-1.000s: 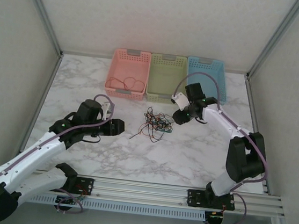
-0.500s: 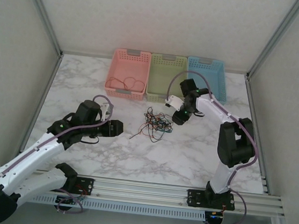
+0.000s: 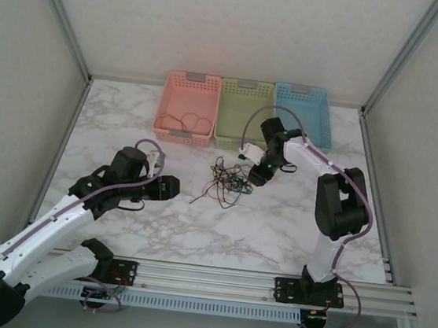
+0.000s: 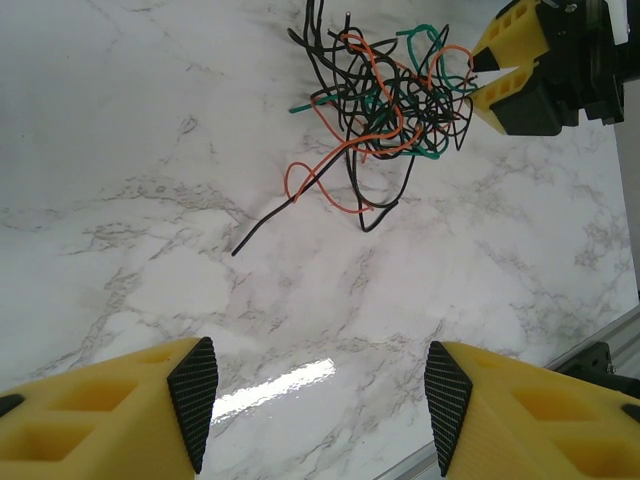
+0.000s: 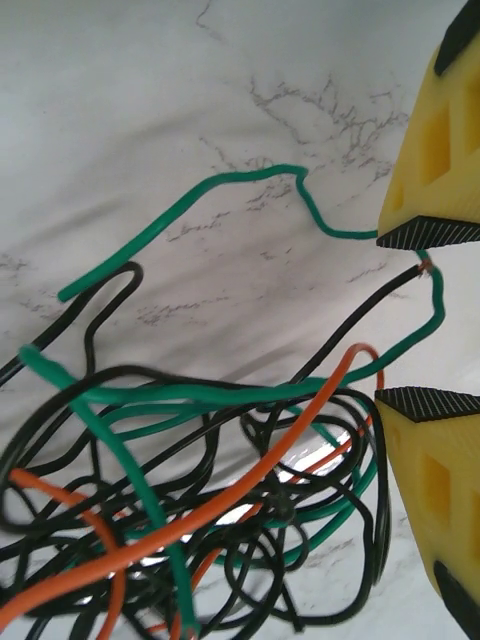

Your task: Untangle the cables

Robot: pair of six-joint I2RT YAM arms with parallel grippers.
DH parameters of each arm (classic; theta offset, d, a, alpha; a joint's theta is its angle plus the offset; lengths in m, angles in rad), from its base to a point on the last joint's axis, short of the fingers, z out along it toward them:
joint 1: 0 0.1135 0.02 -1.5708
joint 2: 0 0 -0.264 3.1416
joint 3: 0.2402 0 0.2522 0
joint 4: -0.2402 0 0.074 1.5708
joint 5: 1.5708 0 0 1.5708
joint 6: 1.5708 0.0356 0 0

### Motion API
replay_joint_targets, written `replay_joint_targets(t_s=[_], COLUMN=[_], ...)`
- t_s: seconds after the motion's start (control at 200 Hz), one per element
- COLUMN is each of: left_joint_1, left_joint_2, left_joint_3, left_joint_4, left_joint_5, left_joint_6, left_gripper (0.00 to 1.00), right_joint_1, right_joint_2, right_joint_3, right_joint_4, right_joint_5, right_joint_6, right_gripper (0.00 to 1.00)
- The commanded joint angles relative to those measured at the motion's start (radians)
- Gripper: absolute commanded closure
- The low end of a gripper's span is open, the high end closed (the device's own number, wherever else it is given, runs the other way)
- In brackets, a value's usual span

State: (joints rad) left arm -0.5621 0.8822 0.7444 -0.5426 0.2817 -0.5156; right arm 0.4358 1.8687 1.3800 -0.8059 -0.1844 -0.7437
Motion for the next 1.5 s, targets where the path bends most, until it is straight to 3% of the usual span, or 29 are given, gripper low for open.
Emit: replay_joint_targets(t_s=[0.0, 0.23, 0.4, 0.811, 1.011, 1.251, 1.497], left_joint_1=[-0.009, -0.009, -0.009, -0.009, -0.009, -0.009, -0.009], left_joint_2=[-0.013, -0.008, -0.014, -0.006, -0.001, 0.036, 0.206], left_joint_3=[0.024, 0.018, 0.014, -0.006, -0.008, -0.035, -0.091], left_joint_4=[-0.023, -0.016, -0.012, 0.012, 0.019, 0.110, 0.351], left_joint_5=[-0.014, -0.010, -0.009, -0.001, 0.007, 0.049, 0.102], left_joint_6=[0.015, 0.015, 0.012, 0.005, 0.002, -0.010, -0.044], left_gripper=[0.41, 0.41, 0.41, 0.41, 0.41, 0.40, 0.36], right_joint_1=[0.025, 0.031, 0.031, 0.034, 0.035, 0.092, 0.207], right_joint_2=[-0.056, -0.043, -0.048, -0.153, -0.197, -0.269, -0.163], right_joint_3=[0.000, -0.031, -0.059, -0.131, -0.119, -0.175, -0.166], right_joint_4=[-0.023, 0.020, 0.072, 0.159, 0.157, 0.229, 0.326], right_joint_5=[-0.035, 0.002, 0.036, -0.062, -0.075, -0.266, -0.182], right_joint_6=[0.037, 0.103, 0.160, 0.274, 0.390, 0.530, 0.702], right_gripper=[0.56, 0.58, 0.69, 1.00, 1.00, 1.00, 1.00])
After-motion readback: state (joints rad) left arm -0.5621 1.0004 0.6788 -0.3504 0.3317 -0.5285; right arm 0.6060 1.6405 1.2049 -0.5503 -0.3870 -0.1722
